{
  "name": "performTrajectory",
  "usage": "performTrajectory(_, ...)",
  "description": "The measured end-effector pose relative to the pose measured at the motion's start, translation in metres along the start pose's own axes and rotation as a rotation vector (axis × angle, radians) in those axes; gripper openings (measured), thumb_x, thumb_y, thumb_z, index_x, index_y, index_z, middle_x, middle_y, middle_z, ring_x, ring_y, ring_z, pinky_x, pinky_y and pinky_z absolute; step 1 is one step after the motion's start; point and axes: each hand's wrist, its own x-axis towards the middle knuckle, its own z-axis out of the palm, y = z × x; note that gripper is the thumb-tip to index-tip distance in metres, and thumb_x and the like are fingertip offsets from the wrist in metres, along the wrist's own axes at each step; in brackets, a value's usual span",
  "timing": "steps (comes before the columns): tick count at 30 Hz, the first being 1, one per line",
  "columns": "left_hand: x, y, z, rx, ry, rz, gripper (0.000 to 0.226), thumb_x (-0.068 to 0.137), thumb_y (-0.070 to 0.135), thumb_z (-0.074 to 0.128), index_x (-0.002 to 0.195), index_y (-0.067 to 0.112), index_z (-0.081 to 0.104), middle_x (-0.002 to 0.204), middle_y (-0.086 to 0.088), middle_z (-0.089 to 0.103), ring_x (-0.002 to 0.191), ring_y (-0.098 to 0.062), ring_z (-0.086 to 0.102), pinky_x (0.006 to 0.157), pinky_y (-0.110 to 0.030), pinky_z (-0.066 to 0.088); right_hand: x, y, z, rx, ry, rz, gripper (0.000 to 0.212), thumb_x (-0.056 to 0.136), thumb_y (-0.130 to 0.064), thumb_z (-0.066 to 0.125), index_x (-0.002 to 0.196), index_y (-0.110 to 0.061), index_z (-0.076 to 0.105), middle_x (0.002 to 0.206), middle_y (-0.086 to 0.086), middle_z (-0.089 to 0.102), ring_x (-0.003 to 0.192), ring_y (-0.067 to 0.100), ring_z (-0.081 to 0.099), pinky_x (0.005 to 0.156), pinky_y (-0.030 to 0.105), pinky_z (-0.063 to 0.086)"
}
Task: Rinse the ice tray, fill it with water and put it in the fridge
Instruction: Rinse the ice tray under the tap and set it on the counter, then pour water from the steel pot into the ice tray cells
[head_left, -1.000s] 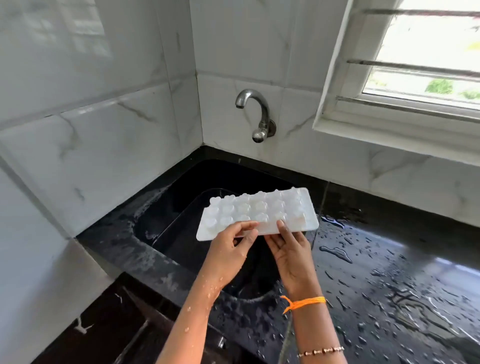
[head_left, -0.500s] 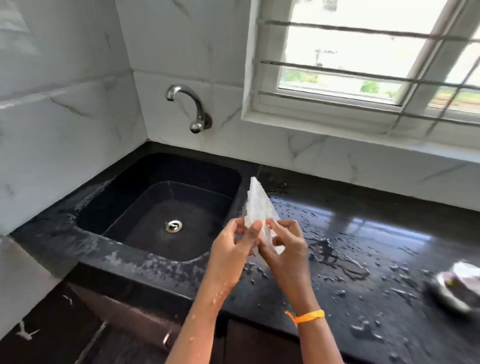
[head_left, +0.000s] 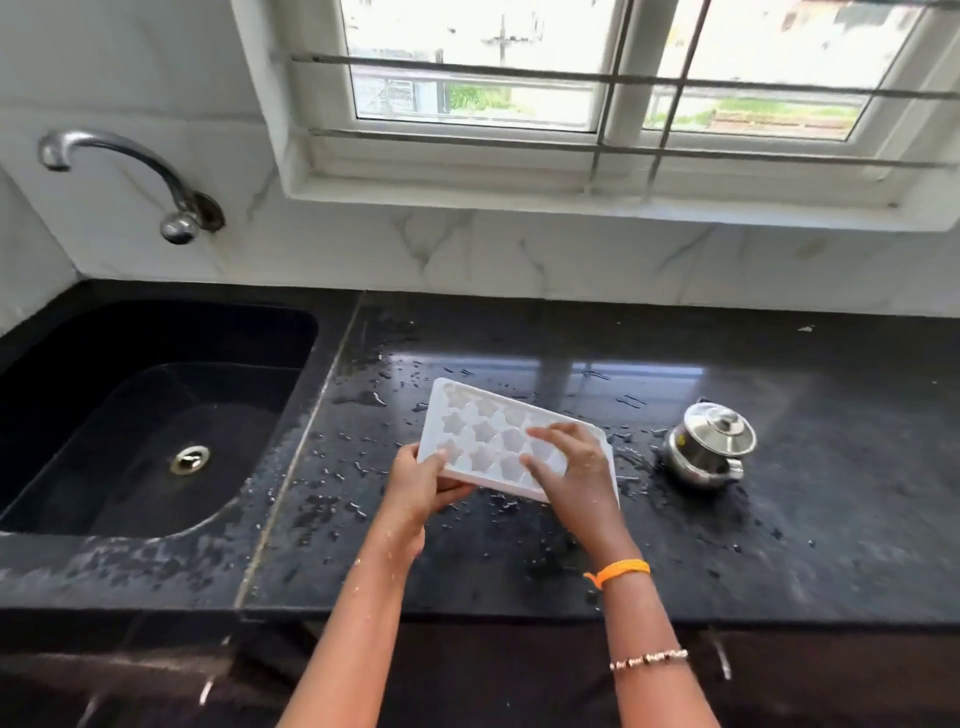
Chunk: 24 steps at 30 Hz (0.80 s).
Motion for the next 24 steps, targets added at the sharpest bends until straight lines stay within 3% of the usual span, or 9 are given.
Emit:
performTrajectory(3, 0.007, -0.021, 0.026, -0.071, 0.013, -0.078, 0.018, 0.098, 0.001, 0.037, 0.116, 0.002, 0.041, 0.091, -0.013, 0.061, 0.075, -0.024, 0.062, 0.053, -0.026, 0.058, 0.01, 0.045, -0.03, -0.168, 0.021, 0.195, 0.032, 0.079, -0.015, 0.069, 0.111, -0.014, 0.068, 0.119, 0.009, 0.054, 0.115, 0.027, 0.047, 0.1, 0.029, 0.032)
performTrajectory(7, 0.015, -0.045, 0.052, -0.113, 0.048, -0.139, 0.022, 0.099, 0.002, 0.037, 0.121, 0.003, 0.038, 0.104, -0.016, 0.06, 0.086, -0.028, 0.062, 0.052, -0.029, 0.058, 0.021, 0.078, -0.052, -0.231, -0.104, 0.303, 0.041, 0.082, -0.018, 0.065, 0.122, -0.015, 0.06, 0.134, 0.011, 0.043, 0.126, 0.03, 0.037, 0.108, 0.034, 0.026)
performTrajectory(11, 0.026, -0.061, 0.069, -0.126, 0.108, -0.174, 0.033, 0.099, 0.002, 0.038, 0.132, -0.002, 0.034, 0.126, -0.023, 0.054, 0.1, -0.032, 0.06, 0.049, -0.027, 0.057, 0.025, 0.096, -0.06, -0.232, -0.217, 0.278, 0.045, 0.085, -0.019, 0.062, 0.129, -0.015, 0.054, 0.143, 0.009, 0.036, 0.133, 0.027, 0.031, 0.111, 0.033, 0.022)
performTrajectory(15, 0.03, -0.063, 0.079, -0.137, 0.14, -0.199, 0.033, 0.099, 0.002, 0.038, 0.13, 0.002, 0.028, 0.126, -0.021, 0.051, 0.102, -0.033, 0.059, 0.05, -0.029, 0.058, 0.027, 0.106, -0.061, -0.275, -0.289, 0.252, 0.049, 0.084, -0.021, 0.063, 0.132, -0.015, 0.051, 0.146, 0.011, 0.034, 0.136, 0.026, 0.028, 0.114, 0.029, 0.017)
performTrajectory(18, 0.034, -0.061, 0.082, -0.131, 0.143, -0.191, 0.026, 0.099, 0.003, 0.041, 0.119, 0.01, 0.026, 0.122, -0.019, 0.049, 0.099, -0.031, 0.06, 0.063, -0.036, 0.057, 0.032, 0.108, -0.062, -0.283, -0.294, 0.264, 0.05, 0.084, -0.023, 0.064, 0.131, -0.017, 0.051, 0.146, 0.01, 0.033, 0.136, 0.027, 0.027, 0.113, 0.03, 0.018)
performTrajectory(21, 0.041, -0.061, 0.08, 0.07, 0.096, -0.138, 0.022, 0.098, 0.008, 0.044, 0.115, 0.009, 0.03, 0.12, -0.018, 0.052, 0.086, -0.025, 0.061, 0.063, -0.031, 0.055, 0.037, 0.109, -0.062, -0.308, -0.299, 0.284, 0.05, 0.084, -0.026, 0.064, 0.131, -0.018, 0.051, 0.146, 0.009, 0.033, 0.136, 0.027, 0.027, 0.112, 0.031, 0.02)
performTrajectory(24, 0.052, -0.065, 0.072, 0.644, 0.179, -0.025, 0.03, 0.091, 0.021, 0.059, 0.115, 0.007, 0.047, 0.123, -0.013, 0.054, 0.098, -0.025, 0.055, 0.078, -0.034, 0.048, 0.04, 0.108, -0.061, -0.358, -0.3, 0.288, 0.05, 0.084, -0.028, 0.065, 0.131, -0.018, 0.051, 0.145, 0.008, 0.036, 0.135, 0.027, 0.028, 0.11, 0.03, 0.021)
